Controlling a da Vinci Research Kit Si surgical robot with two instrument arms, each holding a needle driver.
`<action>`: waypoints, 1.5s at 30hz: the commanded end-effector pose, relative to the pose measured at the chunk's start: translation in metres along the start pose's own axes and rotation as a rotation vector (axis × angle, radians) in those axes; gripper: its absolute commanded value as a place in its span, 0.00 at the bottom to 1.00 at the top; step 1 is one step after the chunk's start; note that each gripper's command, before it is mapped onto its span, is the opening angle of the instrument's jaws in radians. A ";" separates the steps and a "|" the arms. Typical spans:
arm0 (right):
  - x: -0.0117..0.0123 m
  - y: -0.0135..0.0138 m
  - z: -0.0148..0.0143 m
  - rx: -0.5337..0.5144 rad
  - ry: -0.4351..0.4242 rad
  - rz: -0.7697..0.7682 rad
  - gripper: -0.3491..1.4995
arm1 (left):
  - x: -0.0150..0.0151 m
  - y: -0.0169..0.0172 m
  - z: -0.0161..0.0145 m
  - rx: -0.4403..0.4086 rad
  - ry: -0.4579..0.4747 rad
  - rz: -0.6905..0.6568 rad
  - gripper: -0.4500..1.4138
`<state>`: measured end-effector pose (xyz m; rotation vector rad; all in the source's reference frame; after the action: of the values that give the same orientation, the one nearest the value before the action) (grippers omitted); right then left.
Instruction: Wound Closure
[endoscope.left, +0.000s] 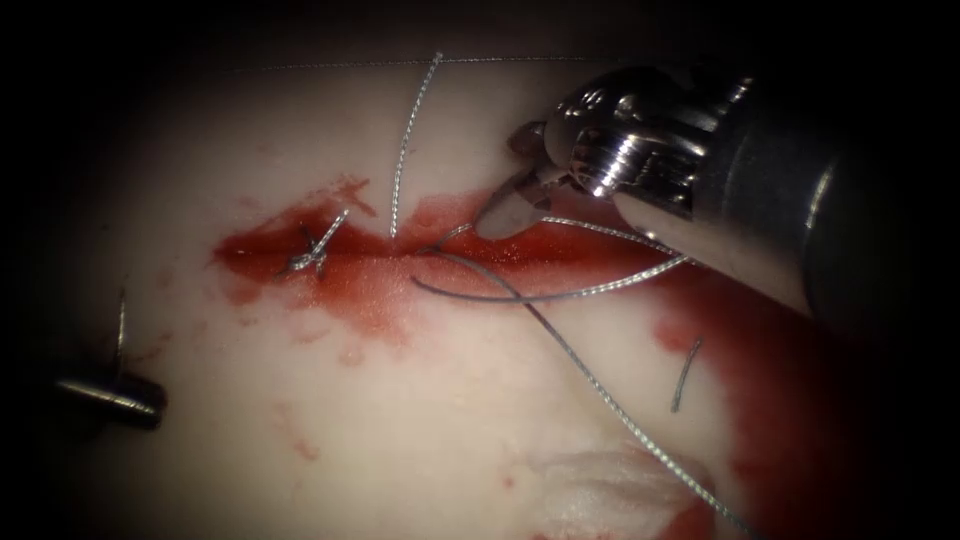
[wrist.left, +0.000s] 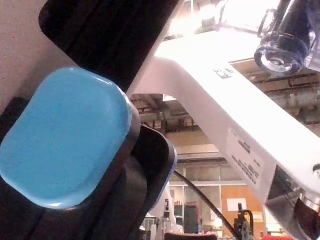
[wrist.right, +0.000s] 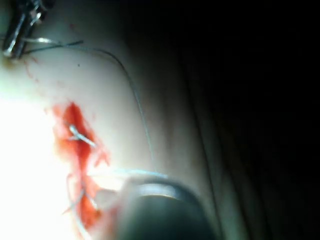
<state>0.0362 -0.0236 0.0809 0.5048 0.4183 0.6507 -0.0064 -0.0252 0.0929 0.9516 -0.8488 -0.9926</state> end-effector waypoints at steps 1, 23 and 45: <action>0.0016 0.0002 0.0001 0.030 -0.020 0.042 0.55 | -0.0013 -0.0002 0.0001 0.001 -0.005 0.005 0.00; 0.0003 -0.0026 0.0008 0.348 -0.357 0.060 0.00 | -0.0013 -0.0002 0.0002 0.000 -0.006 -0.001 0.00; 0.0060 0.0065 -0.0236 0.348 0.109 -0.010 0.00 | -0.0058 -0.0045 -0.0008 -0.077 -0.094 0.488 0.78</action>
<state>0.0249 -0.0093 0.0646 0.8031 0.6610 0.6012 -0.0084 -0.0217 0.0879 0.5877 -1.0540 -0.6435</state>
